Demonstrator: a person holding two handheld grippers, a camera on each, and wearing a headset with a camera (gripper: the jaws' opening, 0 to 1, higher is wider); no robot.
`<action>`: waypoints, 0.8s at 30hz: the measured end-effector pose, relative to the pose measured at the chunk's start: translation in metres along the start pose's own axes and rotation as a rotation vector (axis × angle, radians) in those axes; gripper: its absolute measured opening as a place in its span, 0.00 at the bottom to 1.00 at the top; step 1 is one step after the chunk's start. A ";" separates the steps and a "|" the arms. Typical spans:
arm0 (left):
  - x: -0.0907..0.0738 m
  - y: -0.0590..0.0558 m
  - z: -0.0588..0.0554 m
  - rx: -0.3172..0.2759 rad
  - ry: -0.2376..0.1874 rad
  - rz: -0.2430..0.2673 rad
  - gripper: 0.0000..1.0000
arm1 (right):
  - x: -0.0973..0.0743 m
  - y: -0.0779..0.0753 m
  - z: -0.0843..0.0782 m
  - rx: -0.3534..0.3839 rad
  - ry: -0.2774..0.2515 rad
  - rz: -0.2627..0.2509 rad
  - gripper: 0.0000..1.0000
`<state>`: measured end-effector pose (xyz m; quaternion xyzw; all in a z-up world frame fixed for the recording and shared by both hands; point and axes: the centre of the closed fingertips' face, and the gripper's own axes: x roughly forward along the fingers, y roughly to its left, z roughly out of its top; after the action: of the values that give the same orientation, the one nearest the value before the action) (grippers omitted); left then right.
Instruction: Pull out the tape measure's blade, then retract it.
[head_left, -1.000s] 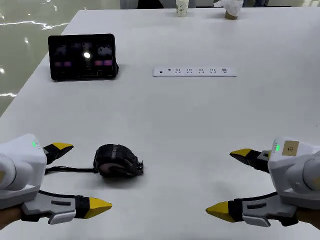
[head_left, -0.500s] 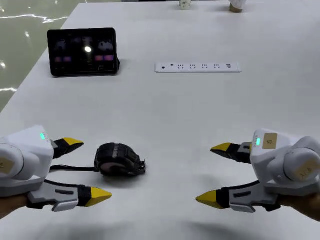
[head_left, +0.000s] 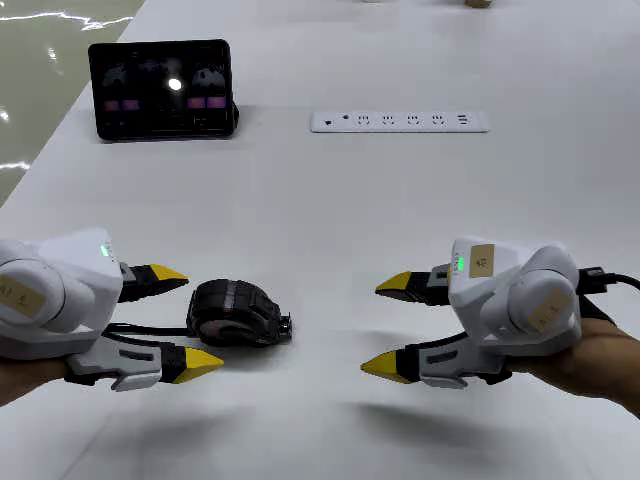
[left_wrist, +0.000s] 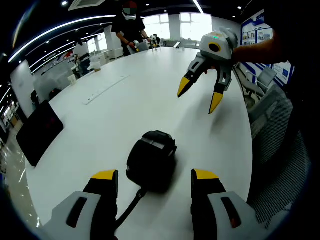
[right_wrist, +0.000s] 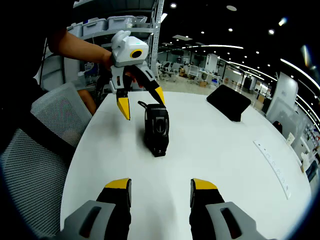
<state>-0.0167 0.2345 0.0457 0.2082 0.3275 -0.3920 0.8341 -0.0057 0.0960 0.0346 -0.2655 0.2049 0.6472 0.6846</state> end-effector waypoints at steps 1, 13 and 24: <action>0.001 0.000 0.000 0.006 0.004 -0.006 0.52 | 0.003 0.000 0.001 -0.001 0.000 0.006 0.44; 0.012 0.005 0.000 0.091 0.059 -0.079 0.39 | 0.036 -0.005 0.012 -0.054 0.003 0.078 0.35; 0.017 0.011 -0.004 0.179 0.125 -0.126 0.26 | 0.068 0.001 0.018 -0.109 0.004 0.141 0.26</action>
<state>-0.0015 0.2344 0.0321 0.2849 0.3551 -0.4577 0.7637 -0.0020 0.1598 0.0060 -0.2884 0.1892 0.7034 0.6214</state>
